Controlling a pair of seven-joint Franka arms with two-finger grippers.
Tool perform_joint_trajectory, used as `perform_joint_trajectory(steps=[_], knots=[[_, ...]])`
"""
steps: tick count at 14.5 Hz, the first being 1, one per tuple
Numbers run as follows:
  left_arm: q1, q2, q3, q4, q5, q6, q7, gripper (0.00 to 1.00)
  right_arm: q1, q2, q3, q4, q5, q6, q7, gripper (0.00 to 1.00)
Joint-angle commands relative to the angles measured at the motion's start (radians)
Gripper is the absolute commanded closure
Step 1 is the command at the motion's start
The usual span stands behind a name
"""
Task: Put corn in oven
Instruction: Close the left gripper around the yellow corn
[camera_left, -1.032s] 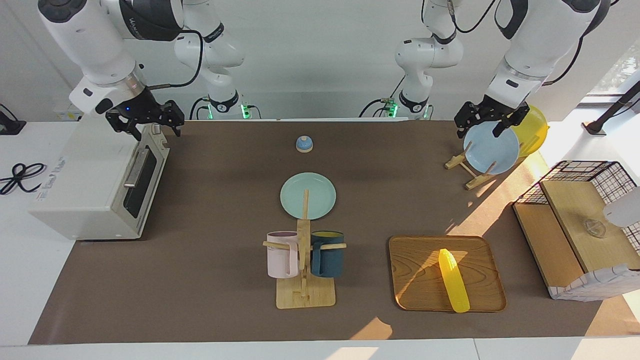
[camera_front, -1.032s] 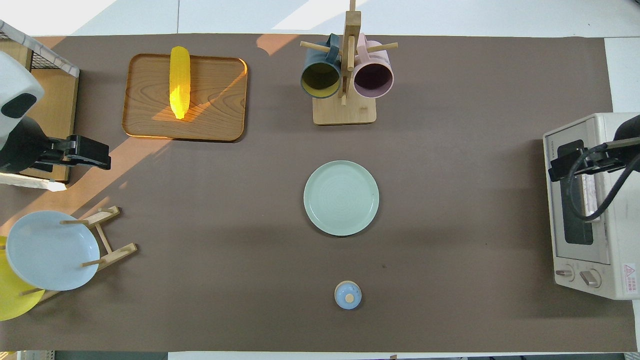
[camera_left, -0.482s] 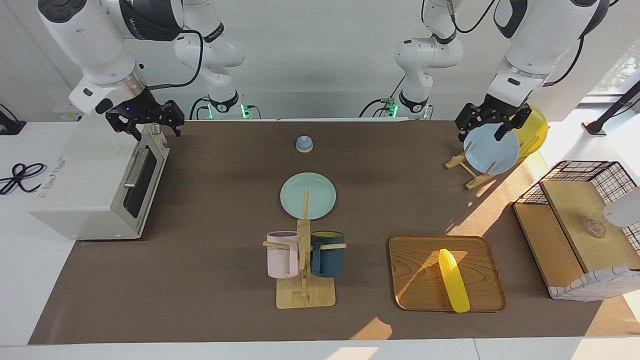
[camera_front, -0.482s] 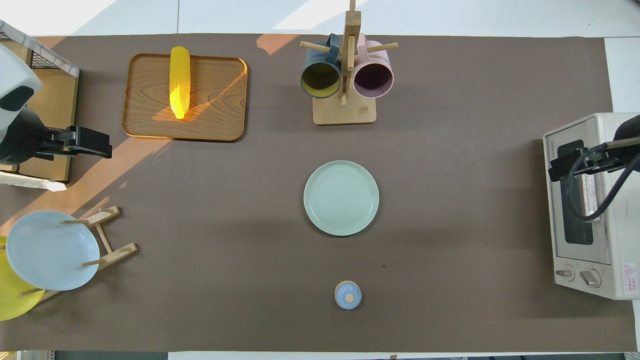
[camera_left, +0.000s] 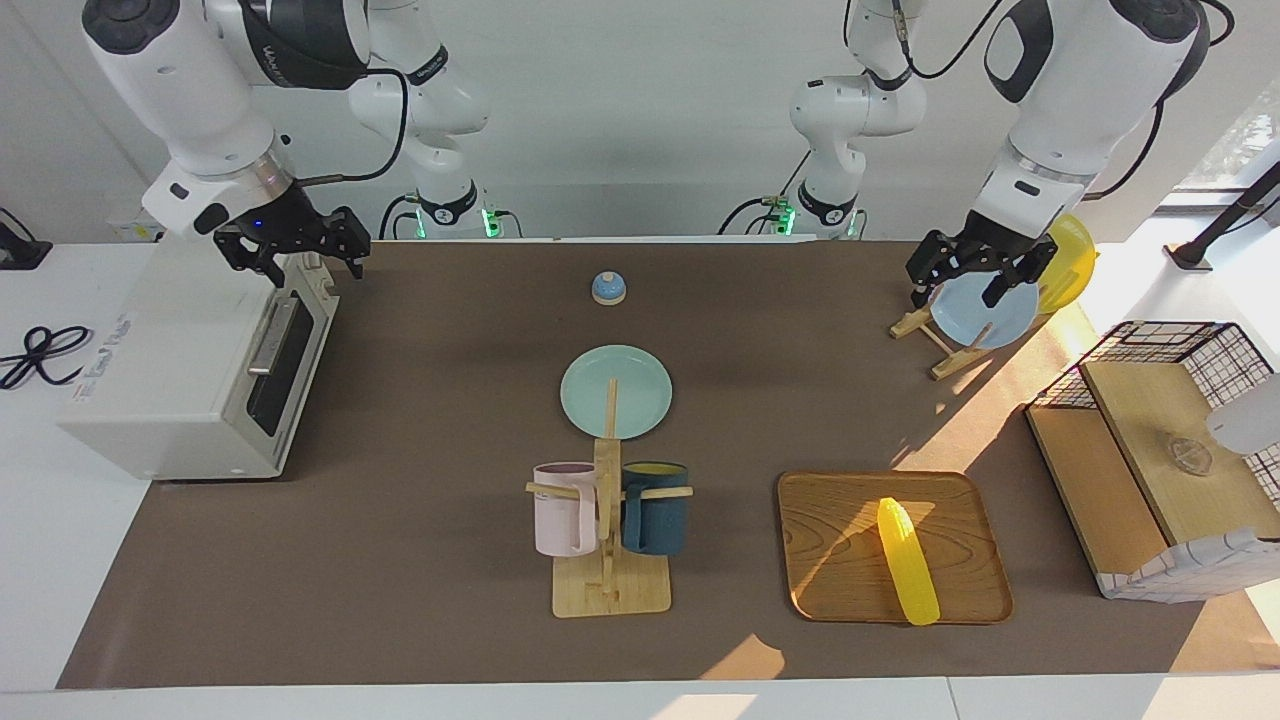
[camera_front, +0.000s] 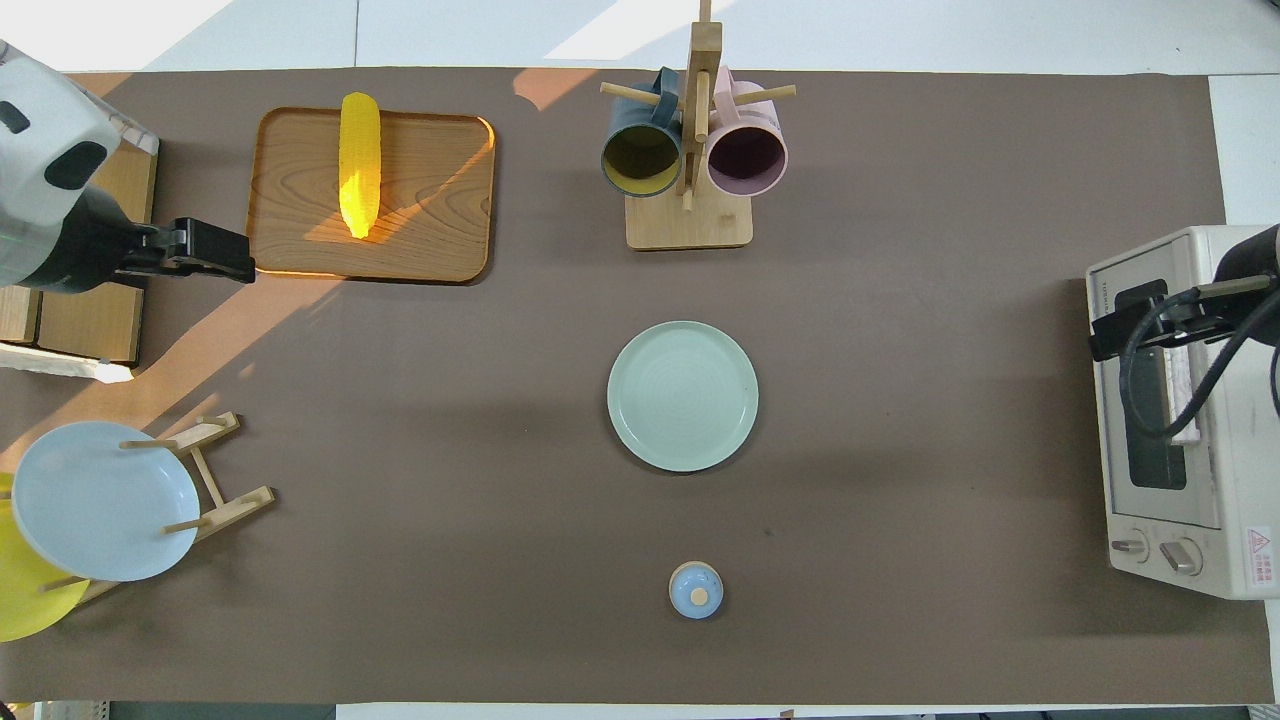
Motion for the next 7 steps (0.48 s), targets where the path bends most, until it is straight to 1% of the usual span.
perform_joint_trajectory(steps=[1,2,3,4,6,7], knots=[[-0.001,0.131,0.000,0.086,-0.008,0.026,-0.005,0.00,-0.010,-0.037,0.006,-0.060,0.017,0.032,0.000,0.27],[-0.002,0.201,0.000,0.146,-0.005,0.032,-0.005,0.00,-0.010,-0.046,0.006,-0.077,0.017,0.035,0.006,0.69],[-0.002,0.263,-0.001,0.198,0.001,0.037,-0.005,0.00,-0.010,-0.055,0.004,-0.100,0.017,0.056,0.014,1.00],[-0.002,0.330,-0.004,0.248,0.016,0.048,0.000,0.00,-0.024,-0.072,0.003,-0.142,0.017,0.100,0.012,1.00],[-0.004,0.413,-0.004,0.269,0.021,0.159,0.000,0.00,-0.058,-0.115,-0.005,-0.270,0.011,0.230,0.004,1.00],[-0.013,0.462,-0.004,0.281,0.030,0.205,0.003,0.00,-0.056,-0.129,-0.006,-0.321,-0.001,0.272,0.004,1.00]])
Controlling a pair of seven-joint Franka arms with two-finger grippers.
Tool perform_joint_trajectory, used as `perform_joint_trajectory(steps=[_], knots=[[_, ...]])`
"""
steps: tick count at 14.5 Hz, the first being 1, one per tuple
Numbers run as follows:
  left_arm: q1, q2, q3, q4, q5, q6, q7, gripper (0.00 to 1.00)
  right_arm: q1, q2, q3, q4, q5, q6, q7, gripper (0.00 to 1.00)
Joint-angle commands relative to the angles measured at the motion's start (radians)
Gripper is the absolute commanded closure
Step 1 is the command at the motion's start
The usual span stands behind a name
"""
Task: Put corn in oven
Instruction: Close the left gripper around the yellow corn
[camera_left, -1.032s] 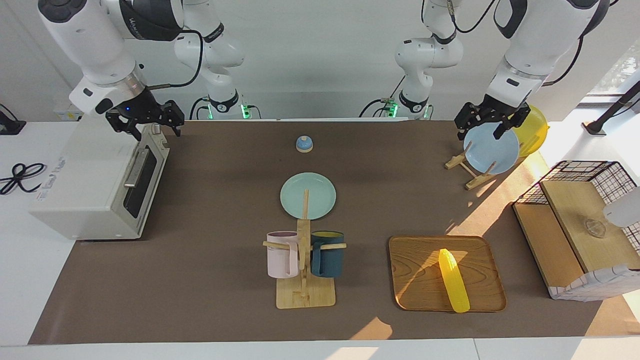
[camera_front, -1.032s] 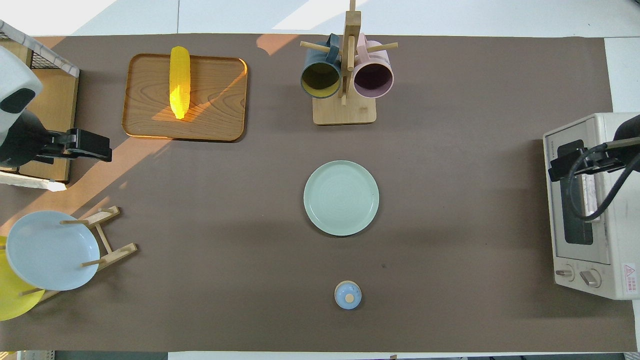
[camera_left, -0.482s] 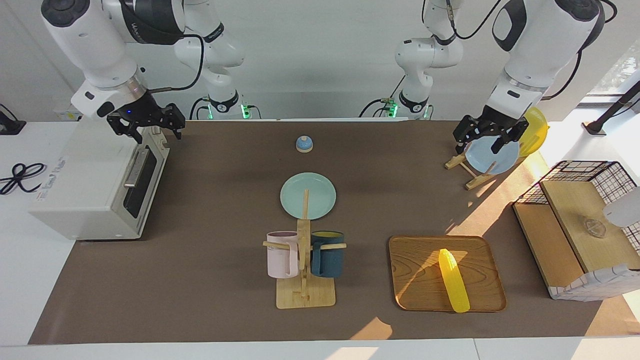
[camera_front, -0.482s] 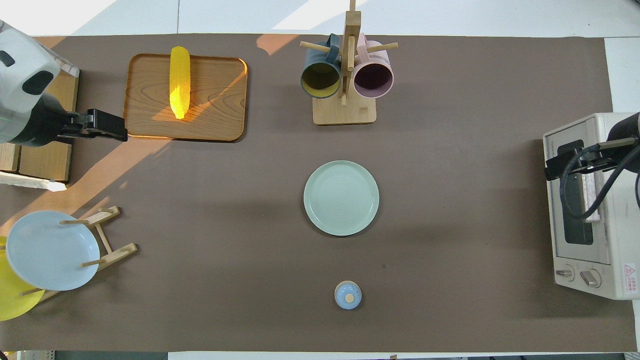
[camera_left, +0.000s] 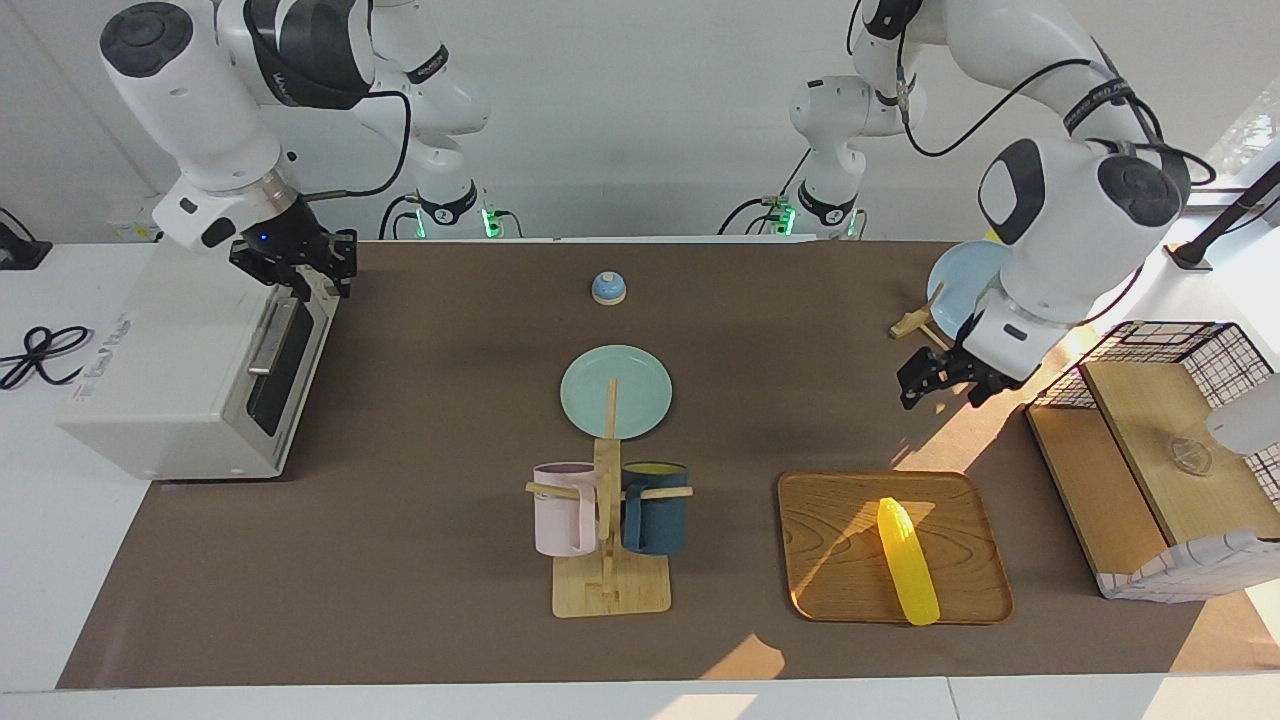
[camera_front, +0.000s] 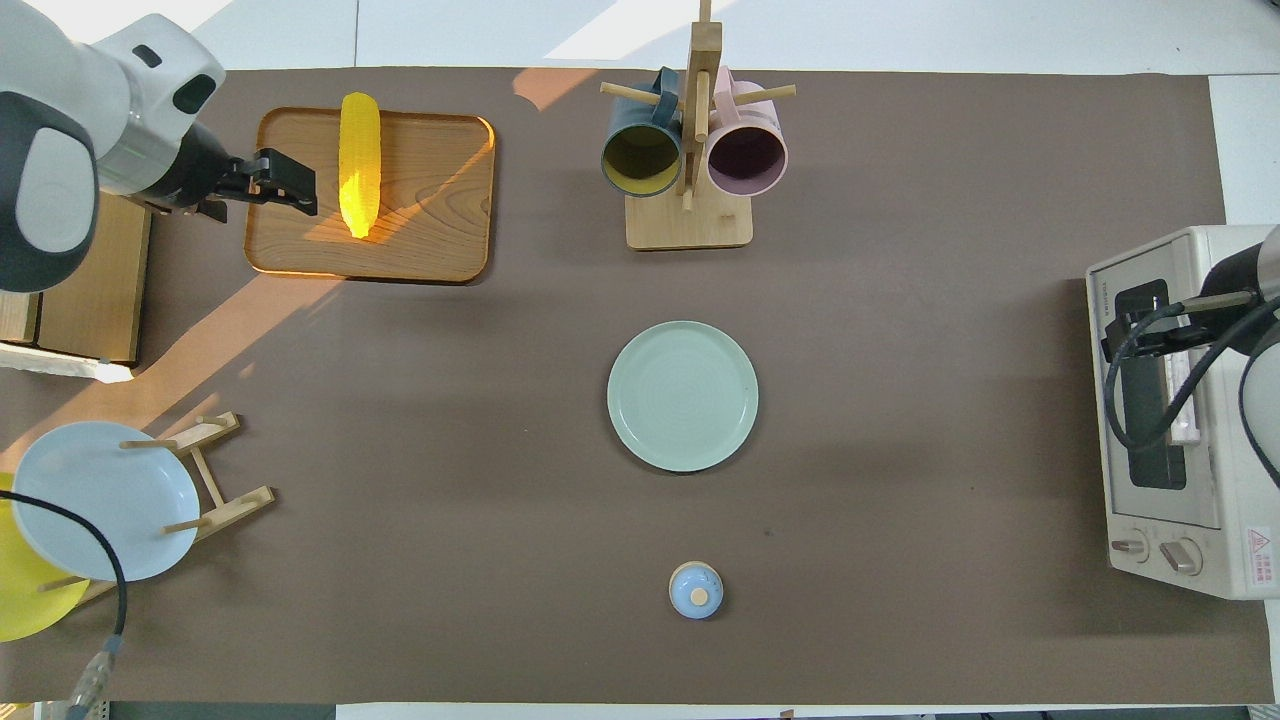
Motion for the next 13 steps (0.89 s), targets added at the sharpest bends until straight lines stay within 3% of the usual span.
perform_joint_trajectory(steps=[1,4,6,13], knots=[[-0.020,0.168,-0.003,0.125,0.039,0.085,0.004,0.00,-0.023,-0.077,0.003,-0.180,-0.042,0.121,0.008,1.00],[-0.043,0.352,0.001,0.296,0.059,0.137,0.064,0.00,-0.034,-0.057,0.001,-0.186,-0.115,0.155,0.009,1.00],[-0.026,0.369,0.003,0.276,0.061,0.233,0.153,0.00,-0.060,-0.043,0.003,-0.186,-0.148,0.161,0.011,1.00],[-0.040,0.430,0.004,0.276,0.125,0.317,0.195,0.00,-0.129,0.003,0.001,-0.214,-0.188,0.198,0.037,1.00]])
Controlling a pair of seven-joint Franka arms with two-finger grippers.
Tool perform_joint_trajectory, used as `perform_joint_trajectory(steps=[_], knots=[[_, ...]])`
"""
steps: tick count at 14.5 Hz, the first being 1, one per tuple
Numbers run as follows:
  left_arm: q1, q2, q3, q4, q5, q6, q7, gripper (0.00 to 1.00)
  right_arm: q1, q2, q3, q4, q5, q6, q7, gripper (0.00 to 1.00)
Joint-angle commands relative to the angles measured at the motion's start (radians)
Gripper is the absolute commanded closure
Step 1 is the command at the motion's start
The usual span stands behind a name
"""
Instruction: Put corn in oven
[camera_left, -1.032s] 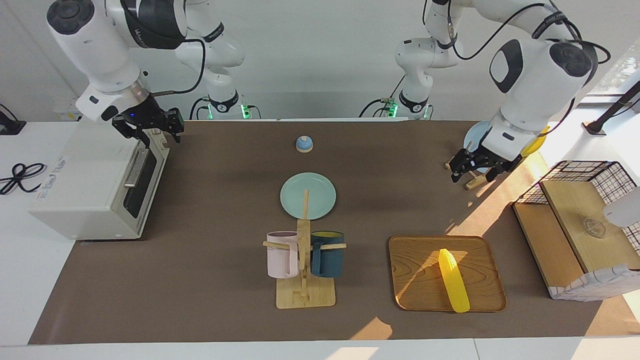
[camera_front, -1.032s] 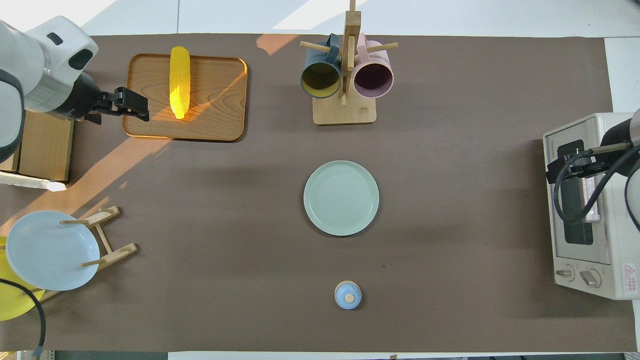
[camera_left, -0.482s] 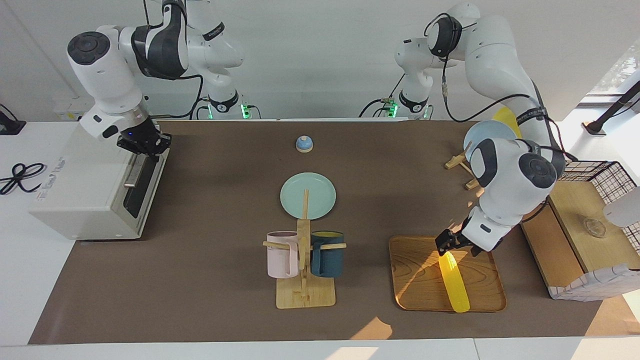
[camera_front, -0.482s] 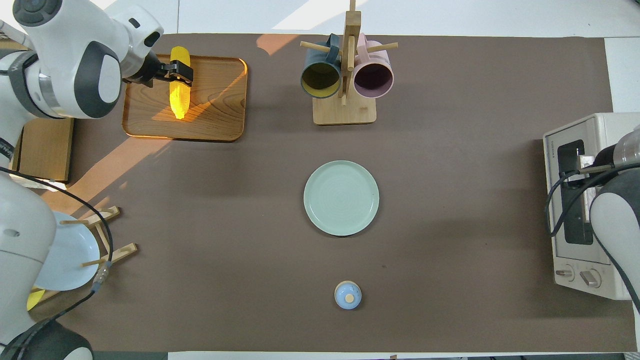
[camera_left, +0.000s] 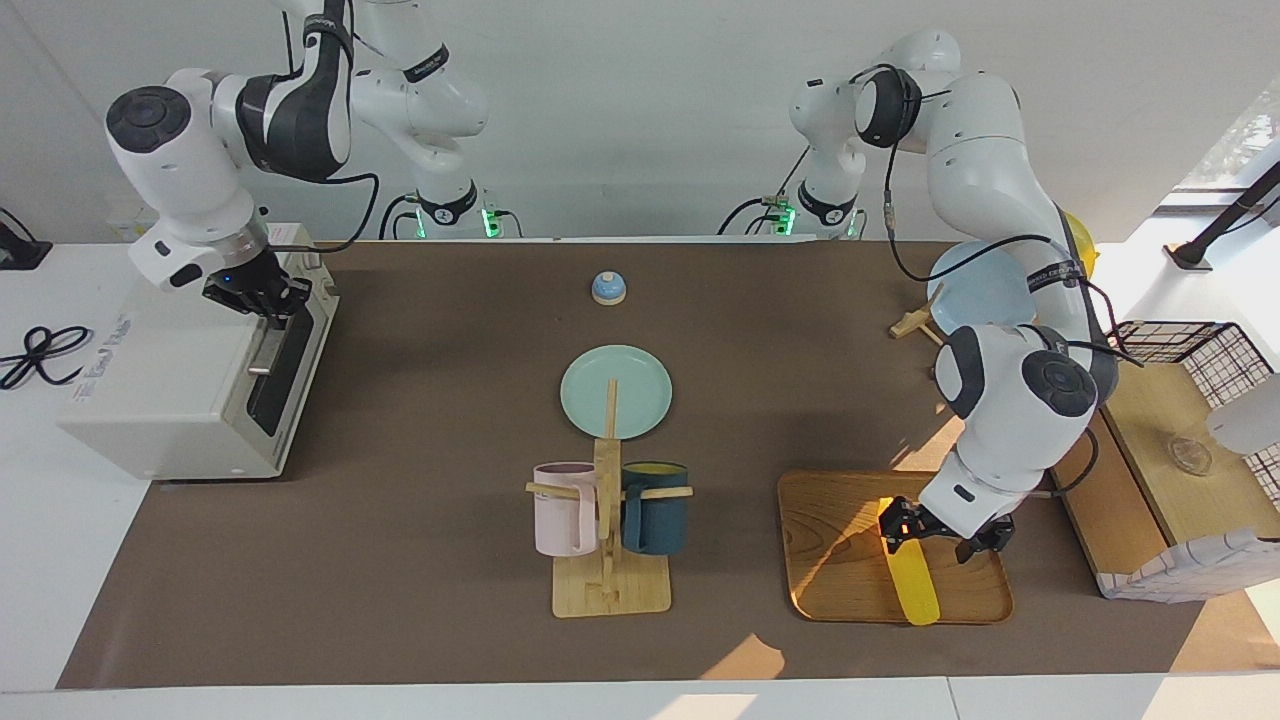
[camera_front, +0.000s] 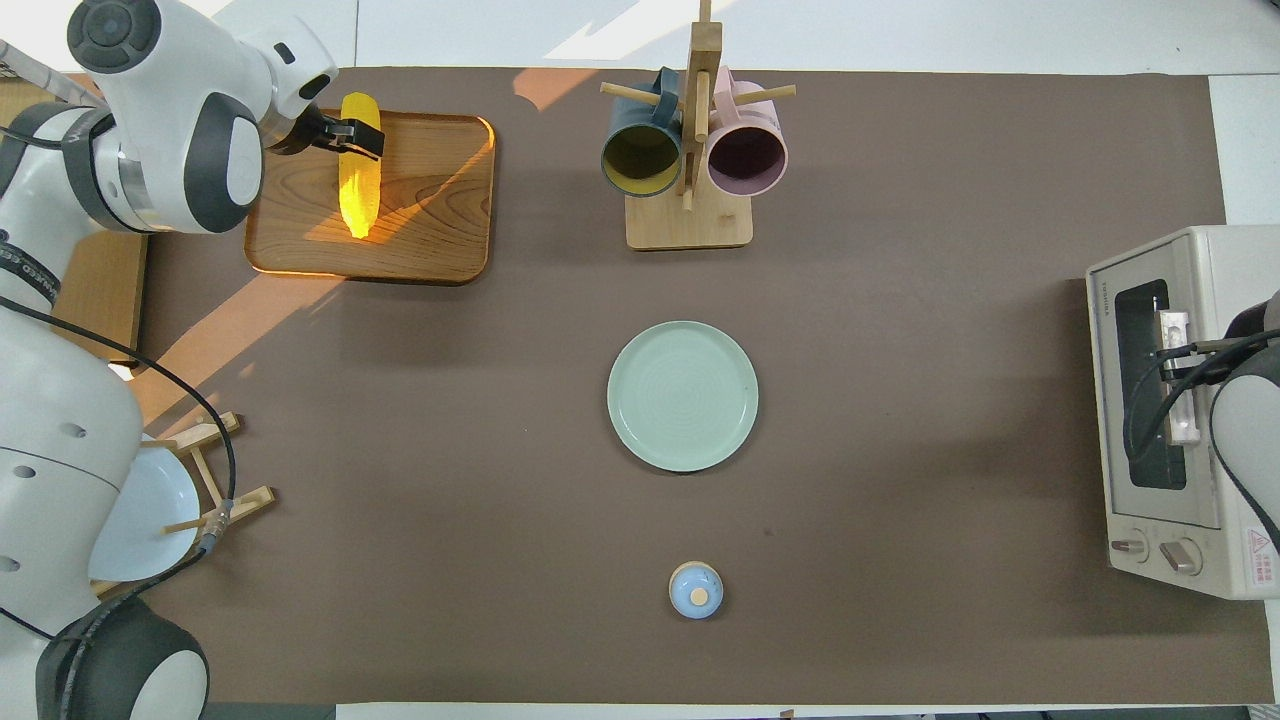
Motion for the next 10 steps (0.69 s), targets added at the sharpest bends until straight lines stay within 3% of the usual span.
perform_joint_trajectory(steps=[1,7,8,10], knots=[[-0.019,0.063,0.003,0.033,0.028,0.050,0.008,0.00,-0.033,0.009,0.013,-0.024,-0.037,0.023,0.038,1.00],[-0.021,0.079,0.004,0.032,0.035,0.059,0.018,0.00,-0.026,0.011,0.016,-0.085,-0.015,0.074,0.095,1.00],[-0.021,0.077,0.004,0.032,0.070,0.053,0.021,0.05,-0.011,0.012,0.016,-0.112,-0.005,0.107,0.139,1.00],[-0.021,0.076,0.003,0.032,0.093,0.044,0.021,0.42,0.054,0.030,0.016,-0.145,0.000,0.149,0.234,1.00]])
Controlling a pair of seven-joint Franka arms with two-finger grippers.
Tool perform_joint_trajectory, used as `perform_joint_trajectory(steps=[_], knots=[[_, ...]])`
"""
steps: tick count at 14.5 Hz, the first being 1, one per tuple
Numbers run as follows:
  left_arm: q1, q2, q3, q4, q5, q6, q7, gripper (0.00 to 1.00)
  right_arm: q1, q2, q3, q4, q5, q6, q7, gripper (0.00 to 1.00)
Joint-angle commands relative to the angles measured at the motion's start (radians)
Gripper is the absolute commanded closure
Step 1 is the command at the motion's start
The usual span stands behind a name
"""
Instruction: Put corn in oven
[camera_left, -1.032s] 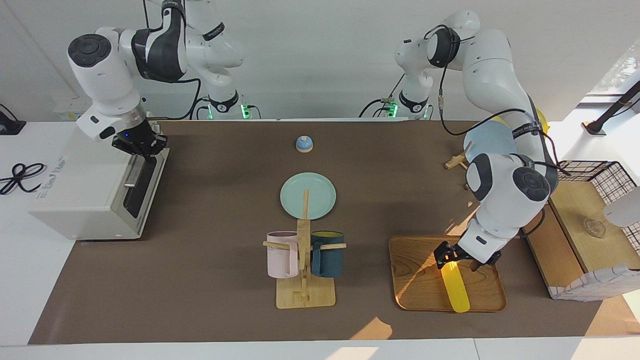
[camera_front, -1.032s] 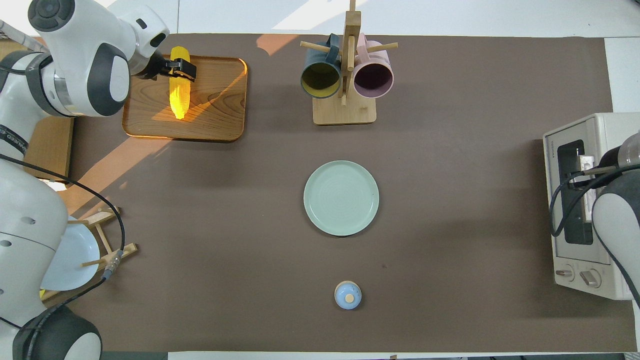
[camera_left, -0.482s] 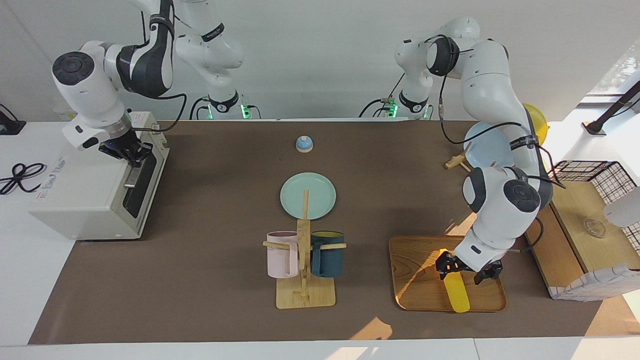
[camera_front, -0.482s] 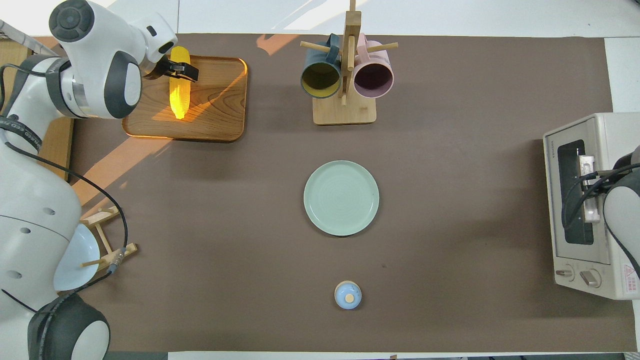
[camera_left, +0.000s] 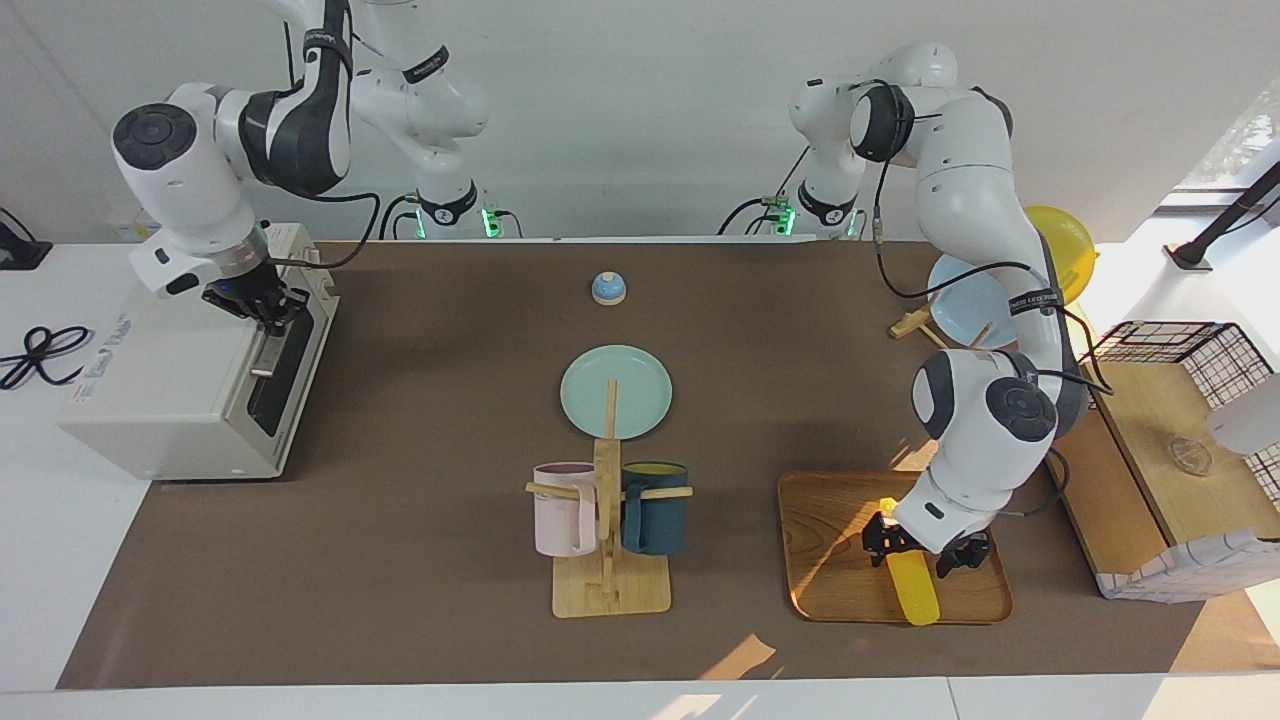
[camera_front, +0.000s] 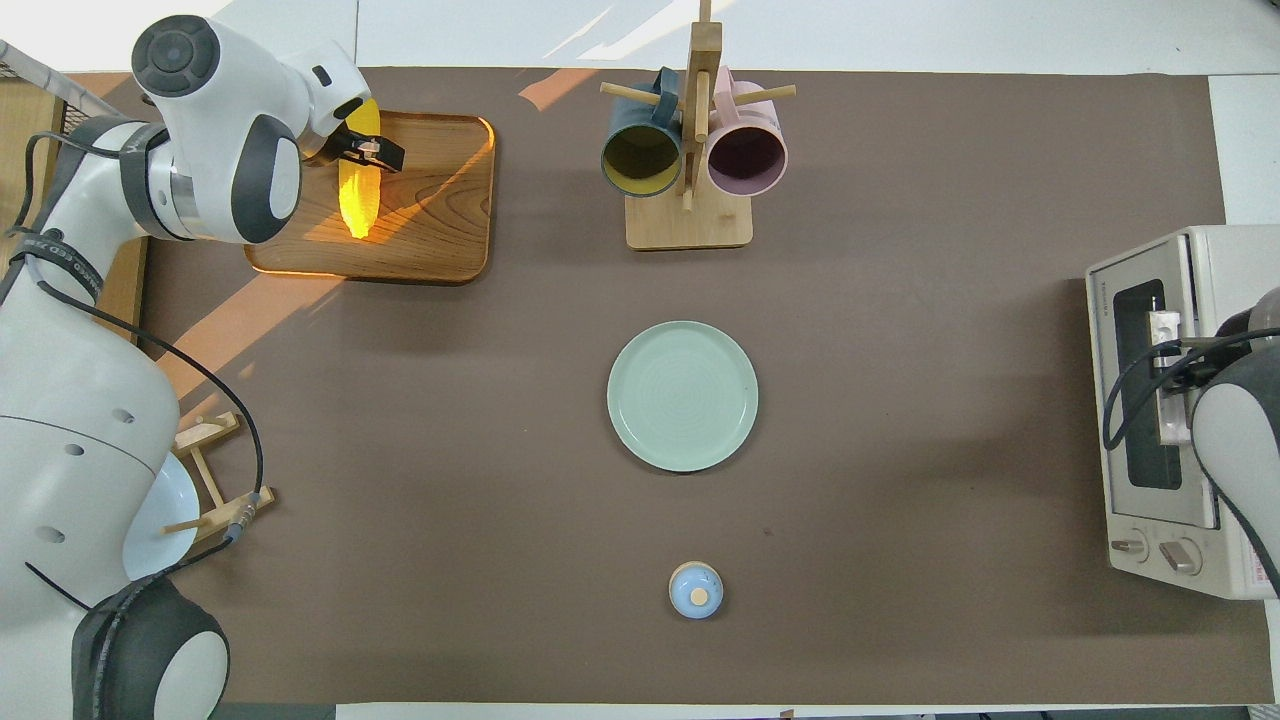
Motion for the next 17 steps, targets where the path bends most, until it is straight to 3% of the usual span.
perform_joint_trajectory(steps=[1,2,3,6,10,14,17], knots=[[-0.006,0.019,0.005,0.030,0.039,-0.011,0.009,0.65,0.060,0.051,0.008,-0.102,0.010,0.117,0.134,1.00],[-0.004,0.017,0.004,0.030,0.038,-0.016,0.009,0.86,0.082,0.063,0.008,-0.102,0.011,0.123,0.154,1.00],[-0.006,0.017,0.004,0.032,0.032,-0.023,0.009,1.00,0.087,0.077,0.008,-0.102,0.013,0.137,0.162,1.00],[-0.007,0.005,-0.001,0.032,-0.002,-0.054,0.008,1.00,0.085,0.108,0.008,-0.107,0.101,0.172,0.163,1.00],[-0.012,-0.116,0.005,0.027,-0.129,-0.223,-0.018,1.00,0.096,0.099,0.008,-0.174,0.139,0.258,0.163,1.00],[-0.056,-0.396,-0.002,-0.253,-0.143,-0.257,-0.195,1.00,0.104,0.106,0.010,-0.236,0.143,0.329,0.166,1.00],[-0.136,-0.530,-0.004,-0.393,-0.160,-0.264,-0.322,1.00,0.105,0.112,0.010,-0.266,0.155,0.358,0.166,1.00]])
